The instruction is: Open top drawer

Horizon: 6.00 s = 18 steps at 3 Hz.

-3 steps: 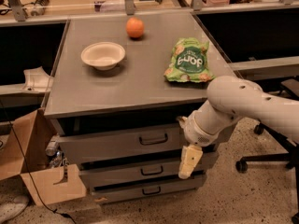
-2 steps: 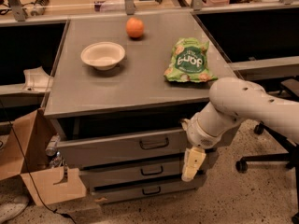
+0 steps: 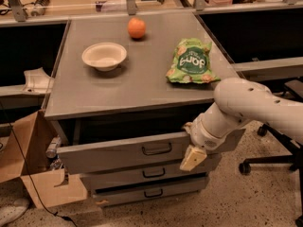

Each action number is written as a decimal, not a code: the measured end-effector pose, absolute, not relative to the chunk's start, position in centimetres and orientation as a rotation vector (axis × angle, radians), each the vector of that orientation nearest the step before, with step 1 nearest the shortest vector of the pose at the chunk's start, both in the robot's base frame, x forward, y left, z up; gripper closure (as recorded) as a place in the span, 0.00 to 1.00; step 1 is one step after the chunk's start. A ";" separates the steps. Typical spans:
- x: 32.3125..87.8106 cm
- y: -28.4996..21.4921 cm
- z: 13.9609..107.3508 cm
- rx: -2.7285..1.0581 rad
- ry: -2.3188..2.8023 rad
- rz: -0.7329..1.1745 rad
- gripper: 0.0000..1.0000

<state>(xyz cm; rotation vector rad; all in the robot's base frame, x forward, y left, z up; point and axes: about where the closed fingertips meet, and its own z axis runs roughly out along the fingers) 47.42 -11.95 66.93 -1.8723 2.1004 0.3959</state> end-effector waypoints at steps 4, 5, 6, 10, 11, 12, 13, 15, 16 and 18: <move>47.4 -11.9 68.7 -1.872 2.100 0.396 1.00; 47.4 -12.0 68.8 -1.872 2.100 0.396 1.00; 46.0 -12.4 69.3 -1.815 2.111 0.405 1.00; 42.0 -12.8 71.1 -1.714 2.116 0.410 0.75; 42.0 -12.8 71.1 -1.714 2.116 0.410 0.51; 42.0 -12.8 71.1 -1.714 2.116 0.410 0.20; 41.9 -12.8 71.1 -1.714 2.116 0.410 0.00; 41.4 -13.5 70.4 -1.732 2.159 0.393 0.00; 40.2 -15.1 69.7 -1.728 2.231 0.390 0.00; 36.1 -18.5 70.5 -1.669 2.366 0.418 0.00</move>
Offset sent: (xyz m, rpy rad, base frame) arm 0.0000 0.0000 0.0000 0.0000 0.0000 0.0000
